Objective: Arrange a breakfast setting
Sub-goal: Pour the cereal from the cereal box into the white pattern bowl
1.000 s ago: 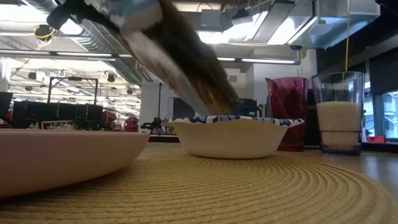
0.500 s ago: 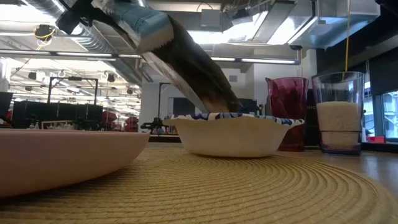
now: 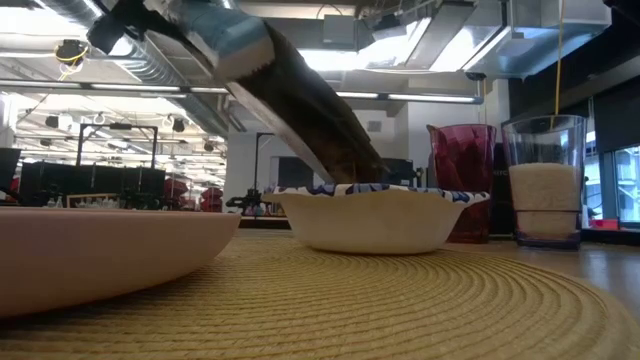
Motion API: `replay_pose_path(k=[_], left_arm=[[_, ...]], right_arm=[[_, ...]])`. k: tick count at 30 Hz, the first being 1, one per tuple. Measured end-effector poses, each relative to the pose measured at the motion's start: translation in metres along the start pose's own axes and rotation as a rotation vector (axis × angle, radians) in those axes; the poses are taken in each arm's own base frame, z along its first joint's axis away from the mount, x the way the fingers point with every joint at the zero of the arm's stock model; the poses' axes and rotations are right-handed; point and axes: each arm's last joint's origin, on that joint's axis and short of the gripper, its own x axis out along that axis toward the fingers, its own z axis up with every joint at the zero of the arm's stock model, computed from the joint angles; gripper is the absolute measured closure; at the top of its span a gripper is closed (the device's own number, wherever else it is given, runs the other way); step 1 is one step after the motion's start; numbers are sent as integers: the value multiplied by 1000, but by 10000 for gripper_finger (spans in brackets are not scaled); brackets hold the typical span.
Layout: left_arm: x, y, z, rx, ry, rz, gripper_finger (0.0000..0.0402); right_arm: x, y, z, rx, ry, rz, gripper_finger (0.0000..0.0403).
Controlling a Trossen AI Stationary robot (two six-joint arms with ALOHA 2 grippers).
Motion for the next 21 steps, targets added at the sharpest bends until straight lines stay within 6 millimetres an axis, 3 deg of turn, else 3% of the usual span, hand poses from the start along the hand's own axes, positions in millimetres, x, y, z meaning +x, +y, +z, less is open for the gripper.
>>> replay_pose_path(k=[8, 21], left_arm=[[-11, -1, 2, -7, 23, 72, 236], [-13, -2, 3, 6, 9, 70, 236]], right_arm=[[0, 0, -1, 0, 14, -4, 366], [0, 0, -1, 0, 38, -19, 366]])
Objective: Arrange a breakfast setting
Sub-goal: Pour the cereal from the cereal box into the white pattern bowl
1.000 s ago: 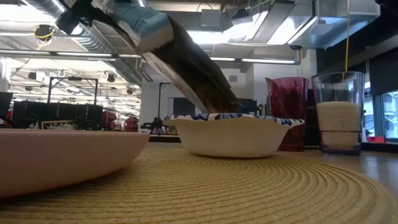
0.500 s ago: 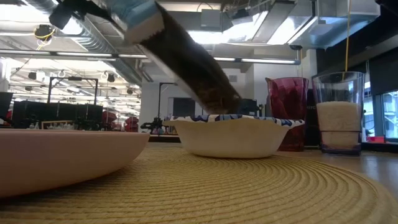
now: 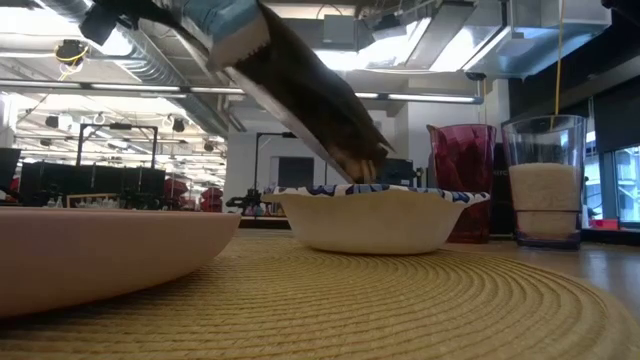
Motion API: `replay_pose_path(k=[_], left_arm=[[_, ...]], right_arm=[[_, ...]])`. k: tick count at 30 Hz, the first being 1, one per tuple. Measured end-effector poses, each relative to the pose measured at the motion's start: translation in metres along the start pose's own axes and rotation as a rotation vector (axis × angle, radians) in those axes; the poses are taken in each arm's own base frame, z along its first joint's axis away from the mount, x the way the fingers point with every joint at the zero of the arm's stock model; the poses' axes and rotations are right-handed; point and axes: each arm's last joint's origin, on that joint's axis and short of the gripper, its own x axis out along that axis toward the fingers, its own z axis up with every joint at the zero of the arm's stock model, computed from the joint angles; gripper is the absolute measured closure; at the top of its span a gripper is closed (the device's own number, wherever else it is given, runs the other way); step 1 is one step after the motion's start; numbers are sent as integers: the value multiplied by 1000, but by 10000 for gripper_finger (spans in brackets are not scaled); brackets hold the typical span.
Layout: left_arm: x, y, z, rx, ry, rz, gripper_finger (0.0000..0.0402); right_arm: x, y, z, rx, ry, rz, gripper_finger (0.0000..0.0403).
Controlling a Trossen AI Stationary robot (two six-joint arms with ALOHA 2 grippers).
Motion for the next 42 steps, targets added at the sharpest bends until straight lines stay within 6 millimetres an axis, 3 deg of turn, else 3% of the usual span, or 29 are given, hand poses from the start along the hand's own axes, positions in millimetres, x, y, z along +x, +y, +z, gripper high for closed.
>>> replay_pose_path(k=[25, 42], left_arm=[[-6, -1, 2, 25, -21, 16, 236], [4, 0, -2, 12, 21, -5, 236]], right_arm=[[0, 0, 0, 1, 1, -1, 366], [0, 0, 0, 0, 1, -1, 366]])
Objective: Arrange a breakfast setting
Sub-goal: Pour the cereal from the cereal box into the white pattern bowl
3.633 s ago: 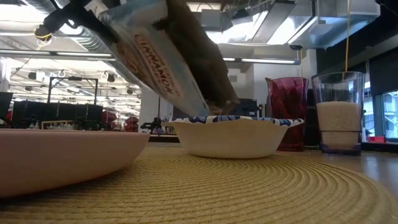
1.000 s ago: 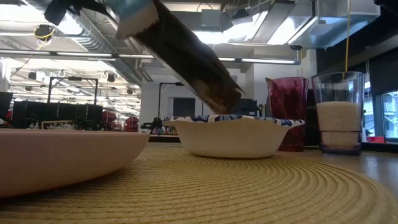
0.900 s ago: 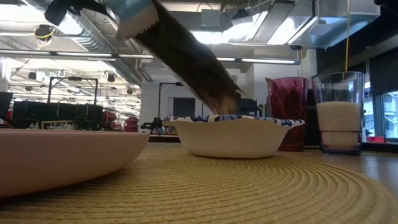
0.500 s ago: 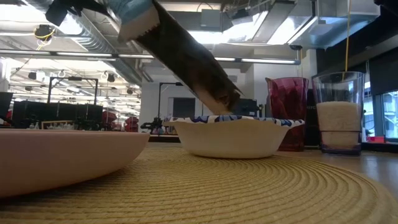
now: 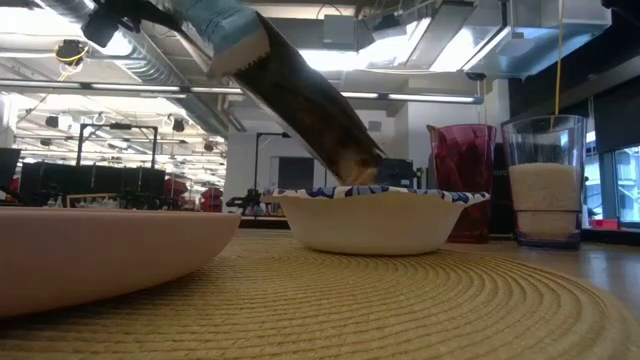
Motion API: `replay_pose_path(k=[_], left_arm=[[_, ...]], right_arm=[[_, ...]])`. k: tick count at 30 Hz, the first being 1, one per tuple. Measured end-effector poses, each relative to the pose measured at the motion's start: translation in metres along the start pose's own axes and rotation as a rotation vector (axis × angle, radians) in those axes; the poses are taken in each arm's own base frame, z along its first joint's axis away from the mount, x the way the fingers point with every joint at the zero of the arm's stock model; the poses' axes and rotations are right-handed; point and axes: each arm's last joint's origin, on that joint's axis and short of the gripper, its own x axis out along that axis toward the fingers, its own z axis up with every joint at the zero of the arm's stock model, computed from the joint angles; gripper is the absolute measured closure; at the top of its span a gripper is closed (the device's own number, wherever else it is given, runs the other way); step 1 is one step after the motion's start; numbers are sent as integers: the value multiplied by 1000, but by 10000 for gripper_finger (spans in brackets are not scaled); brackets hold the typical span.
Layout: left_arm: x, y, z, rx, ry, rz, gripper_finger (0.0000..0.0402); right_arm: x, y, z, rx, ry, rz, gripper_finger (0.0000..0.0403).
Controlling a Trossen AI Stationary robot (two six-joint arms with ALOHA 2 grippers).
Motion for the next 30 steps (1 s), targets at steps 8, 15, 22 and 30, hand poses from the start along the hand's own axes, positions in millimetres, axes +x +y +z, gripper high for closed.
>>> replay_pose_path(k=[8, 15, 22, 30], left_arm=[[0, 0, 0, -17, -12, -10, 236], [0, 0, 0, -71, 1, 1, 236], [0, -1, -1, -149, 3, -5, 236], [-7, -7, -2, -289, -26, -30, 236]], right_arm=[[0, 0, 0, 0, 0, 0, 366], [0, 0, 0, 0, 0, 1, 366], [0, 0, 0, 0, 2, 4, 366], [0, 0, 0, 0, 2, 4, 366]])
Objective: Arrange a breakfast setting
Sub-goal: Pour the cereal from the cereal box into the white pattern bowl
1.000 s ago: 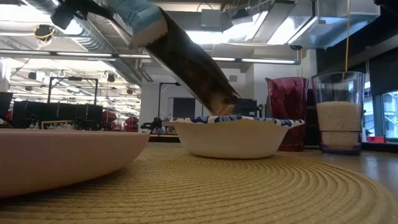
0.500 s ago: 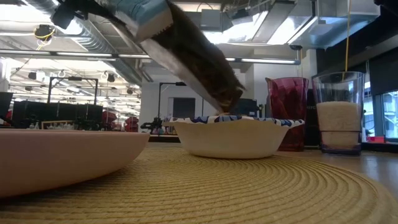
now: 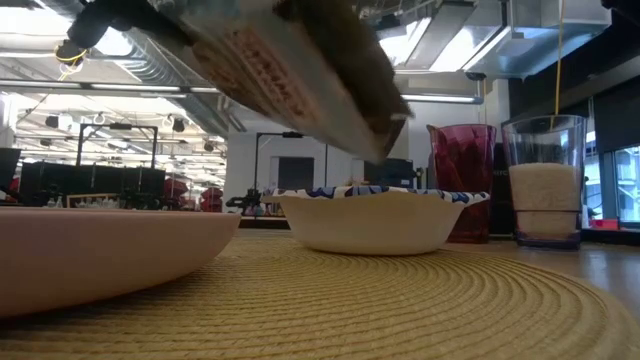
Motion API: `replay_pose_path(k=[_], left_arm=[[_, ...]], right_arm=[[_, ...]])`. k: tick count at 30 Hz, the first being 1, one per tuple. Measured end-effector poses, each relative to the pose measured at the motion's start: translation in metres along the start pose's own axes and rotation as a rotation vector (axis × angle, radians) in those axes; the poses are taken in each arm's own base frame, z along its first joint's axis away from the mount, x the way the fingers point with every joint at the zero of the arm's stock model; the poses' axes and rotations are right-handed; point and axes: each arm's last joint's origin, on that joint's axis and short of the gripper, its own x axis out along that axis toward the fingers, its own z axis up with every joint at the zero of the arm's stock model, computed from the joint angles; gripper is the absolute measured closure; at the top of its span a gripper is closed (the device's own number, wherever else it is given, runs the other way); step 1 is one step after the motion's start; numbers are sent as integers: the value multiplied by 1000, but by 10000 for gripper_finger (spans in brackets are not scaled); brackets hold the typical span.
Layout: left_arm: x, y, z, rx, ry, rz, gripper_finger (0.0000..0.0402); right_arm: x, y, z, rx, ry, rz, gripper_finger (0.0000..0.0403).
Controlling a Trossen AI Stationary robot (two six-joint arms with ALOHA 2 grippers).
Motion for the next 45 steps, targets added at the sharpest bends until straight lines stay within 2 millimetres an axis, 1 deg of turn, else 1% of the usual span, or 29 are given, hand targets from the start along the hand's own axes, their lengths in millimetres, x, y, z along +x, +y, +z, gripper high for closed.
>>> replay_pose_path(k=[7, 11, 15, 25, 29, 34, 40, 45], left_arm=[[-5, -3, 0, -195, -32, -42, 236], [-5, -4, 0, -337, -37, -67, 236], [-5, -5, 0, -443, -33, -91, 236], [-6, -5, -4, -602, -26, -116, 242], [-6, -8, -14, -680, -27, -116, 245], [-5, -18, -27, -777, -59, -116, 246], [1, -32, -43, -904, -106, -94, 247], [9, -40, -58, -1034, -196, -60, 247]], right_arm=[[0, 0, 0, 0, 0, 0, 366], [0, 0, 0, 0, 0, 0, 366], [0, 0, 0, 0, 0, 0, 366], [0, 0, 0, 0, 0, 0, 366], [0, 0, 0, 0, 0, -1, 366], [0, 0, 0, -6, -2, -3, 366], [0, -1, 0, -22, -4, -8, 366], [0, -1, 0, -23, -5, -8, 366]])
